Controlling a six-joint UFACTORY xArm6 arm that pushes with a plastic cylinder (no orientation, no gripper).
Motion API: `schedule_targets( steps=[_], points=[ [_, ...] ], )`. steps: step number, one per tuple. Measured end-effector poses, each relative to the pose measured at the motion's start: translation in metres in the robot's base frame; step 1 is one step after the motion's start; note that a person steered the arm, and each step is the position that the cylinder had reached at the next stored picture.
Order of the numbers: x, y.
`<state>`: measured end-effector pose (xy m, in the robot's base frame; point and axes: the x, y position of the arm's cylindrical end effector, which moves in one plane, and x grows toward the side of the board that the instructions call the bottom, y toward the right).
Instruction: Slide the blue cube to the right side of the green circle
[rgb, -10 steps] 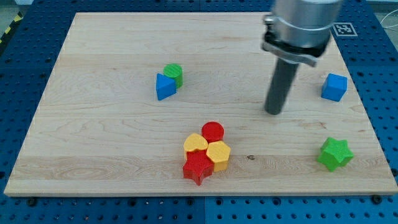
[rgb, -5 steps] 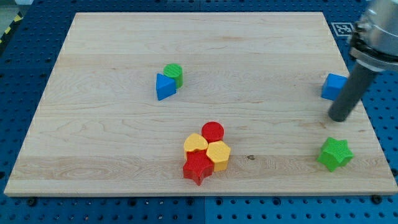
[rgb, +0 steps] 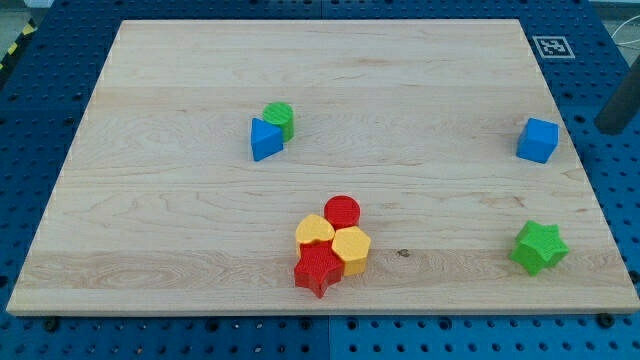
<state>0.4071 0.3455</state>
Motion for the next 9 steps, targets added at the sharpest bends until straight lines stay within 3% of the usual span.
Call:
schedule_targets(
  steps=[2, 7, 9],
  points=[
    [0.025, -0.007],
    [0.025, -0.241],
    [0.019, -0.289]
  ],
)
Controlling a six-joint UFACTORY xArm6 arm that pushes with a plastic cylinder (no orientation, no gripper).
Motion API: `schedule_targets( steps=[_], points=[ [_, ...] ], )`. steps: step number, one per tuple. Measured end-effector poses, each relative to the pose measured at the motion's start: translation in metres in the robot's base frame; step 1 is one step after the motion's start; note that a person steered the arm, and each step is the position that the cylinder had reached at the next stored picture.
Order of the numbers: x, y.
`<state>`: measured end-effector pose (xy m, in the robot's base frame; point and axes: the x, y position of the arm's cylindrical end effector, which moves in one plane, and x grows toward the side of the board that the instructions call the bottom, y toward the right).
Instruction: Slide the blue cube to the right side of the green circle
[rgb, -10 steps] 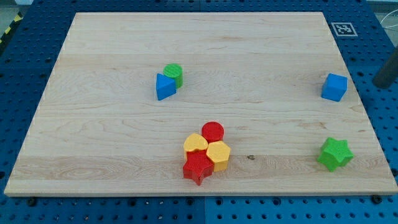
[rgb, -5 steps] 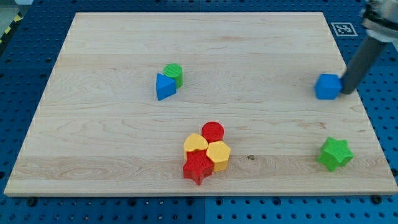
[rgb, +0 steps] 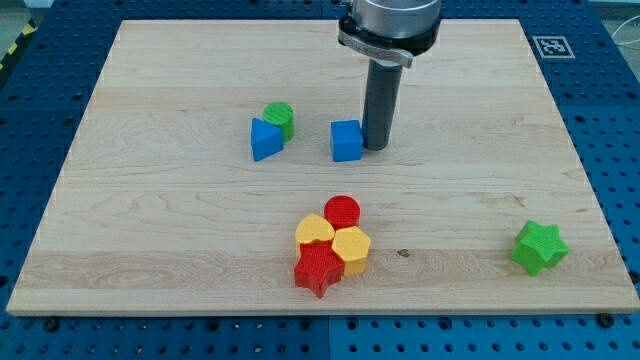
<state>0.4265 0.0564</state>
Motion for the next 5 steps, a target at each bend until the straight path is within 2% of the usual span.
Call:
schedule_targets(
  steps=[1, 3, 5],
  points=[
    [-0.006, 0.013],
    [0.031, 0.023],
    [0.003, -0.035]
  ],
)
